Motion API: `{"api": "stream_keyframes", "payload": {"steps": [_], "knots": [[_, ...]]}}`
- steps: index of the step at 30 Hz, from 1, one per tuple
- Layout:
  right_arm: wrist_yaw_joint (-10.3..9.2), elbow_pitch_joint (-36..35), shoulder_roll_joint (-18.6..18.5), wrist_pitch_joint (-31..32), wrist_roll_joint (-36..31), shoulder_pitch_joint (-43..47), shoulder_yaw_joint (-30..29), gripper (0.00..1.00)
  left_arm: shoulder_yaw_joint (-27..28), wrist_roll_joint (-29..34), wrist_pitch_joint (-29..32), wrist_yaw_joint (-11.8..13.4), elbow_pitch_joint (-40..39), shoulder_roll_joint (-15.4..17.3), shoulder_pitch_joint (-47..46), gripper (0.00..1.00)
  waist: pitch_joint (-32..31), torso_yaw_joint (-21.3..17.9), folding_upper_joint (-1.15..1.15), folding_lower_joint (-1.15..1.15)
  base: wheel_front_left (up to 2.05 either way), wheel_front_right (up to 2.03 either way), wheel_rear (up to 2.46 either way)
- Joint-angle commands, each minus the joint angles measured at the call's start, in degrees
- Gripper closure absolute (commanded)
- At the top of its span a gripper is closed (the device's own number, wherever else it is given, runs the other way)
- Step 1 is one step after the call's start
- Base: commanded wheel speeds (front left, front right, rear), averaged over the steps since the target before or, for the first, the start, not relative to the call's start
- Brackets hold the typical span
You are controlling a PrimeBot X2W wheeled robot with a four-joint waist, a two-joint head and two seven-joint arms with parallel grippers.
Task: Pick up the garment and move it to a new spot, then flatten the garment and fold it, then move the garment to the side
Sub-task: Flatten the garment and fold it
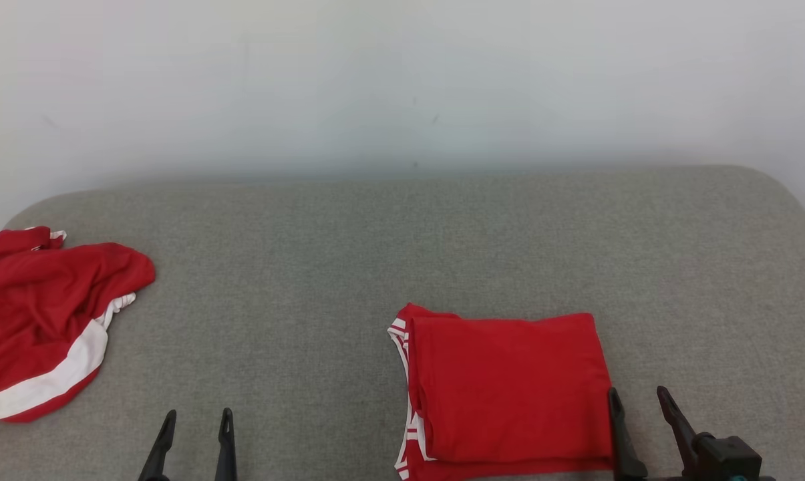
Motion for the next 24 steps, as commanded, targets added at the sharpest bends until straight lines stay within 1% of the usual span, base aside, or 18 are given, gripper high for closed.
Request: {"api": "stream_keyframes", "payload": {"steps": [1,4,6,24], "knots": [[-0.12,0.17,0.06,-0.09,-0.19,-0.31,0.18,0.00,0.07,0.46,-0.18,0.17,0.08,0.07,0.64,0.00,0.14,-0.19,0.00,0.01,0.00,0.00,0.00],[-0.12,0.27,0.05,-0.06,0.03,-0.77,0.18,0.00,0.07,0.42,-0.18,0.17,0.05,0.02,0.48,0.00,0.41,-0.41,0.00,0.01,0.00,0.00,0.00],[-0.12,-0.02,0.05,-0.33,1.45,-1.09,0.33,0.00,-0.02,0.59,-0.18,0.15,0.03,0.00,0.26,0.00,0.58,-0.52,0.00,0.01,0.00,0.00,0.00],[-0.12,-1.95,0.06,-0.35,0.85,-1.27,-0.23,0.00,0.62,0.53,-0.17,-0.10,-0.39,-0.10,-0.13,0.00,0.93,-0.29,0.00,0.01,0.00,0.00,0.00]]}}
